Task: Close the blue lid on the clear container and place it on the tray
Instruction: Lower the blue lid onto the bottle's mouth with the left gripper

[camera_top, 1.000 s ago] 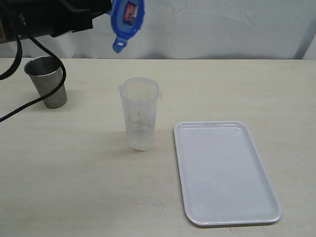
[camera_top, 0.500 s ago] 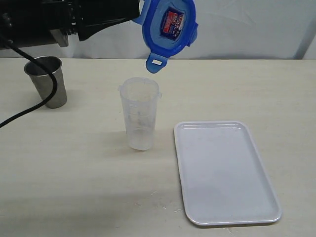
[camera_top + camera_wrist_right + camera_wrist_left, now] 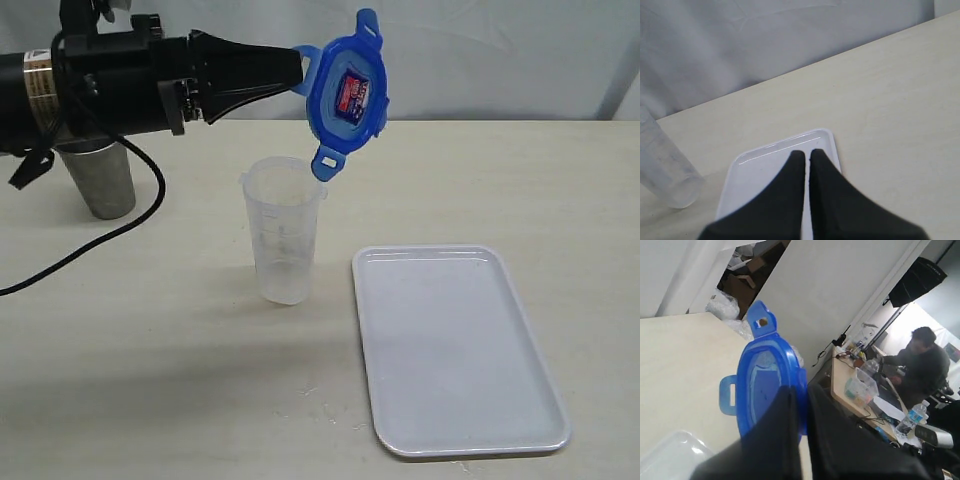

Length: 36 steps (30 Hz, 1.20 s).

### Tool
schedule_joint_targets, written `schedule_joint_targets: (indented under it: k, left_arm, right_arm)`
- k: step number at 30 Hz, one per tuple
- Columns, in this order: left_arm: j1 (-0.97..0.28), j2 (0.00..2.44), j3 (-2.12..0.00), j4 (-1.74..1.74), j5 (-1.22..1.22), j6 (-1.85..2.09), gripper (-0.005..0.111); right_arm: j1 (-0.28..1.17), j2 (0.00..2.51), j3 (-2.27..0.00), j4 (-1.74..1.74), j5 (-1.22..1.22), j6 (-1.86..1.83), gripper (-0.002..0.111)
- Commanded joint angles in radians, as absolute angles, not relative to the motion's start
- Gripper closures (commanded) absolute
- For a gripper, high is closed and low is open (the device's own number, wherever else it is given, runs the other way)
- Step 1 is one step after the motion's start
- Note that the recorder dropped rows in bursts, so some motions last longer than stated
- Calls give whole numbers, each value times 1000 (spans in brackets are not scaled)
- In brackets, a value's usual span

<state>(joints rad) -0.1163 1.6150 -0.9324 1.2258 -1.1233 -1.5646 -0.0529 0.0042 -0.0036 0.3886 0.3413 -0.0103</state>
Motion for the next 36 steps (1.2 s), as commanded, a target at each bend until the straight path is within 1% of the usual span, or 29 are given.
schedule_joint_targets:
  k: [1,4,7,11,14,20,27,36]
  left_arm:
    - [-117,1671,-932,1200,-1110,-1559,107]
    - [-117,1705,-932,1214,-1092,-1563,107]
    - [-117,1705,-932,1221,-1088,-1567,107]
    - [-117,1705,-932,1325,-1084,-1613,107]
    - [-115,1705,-932,1316,-1082,-1615,107]
    - [-115,1705,-932,1332,-989,-1620,107]
    - [-104,1705,-932,1333,-1007,-1629,107]
    - [-18,1705,-932,1342,-1132,-1670,107]
  right_arm:
    - [-56,0,0,389,343,-10,104]
    - [-56,0,0,389,343,-10,104]
    - [-56,0,0,389,343,-10,104]
    - [-56,0,0,389,343,-10,104]
    - [-56,0,0,389,343,-10,104]
    - [-56,0,0,389,343,-10,104]
    - [-56,0,0,389,343,-10,104]
    - [-56,0,0,389,343,-10,104]
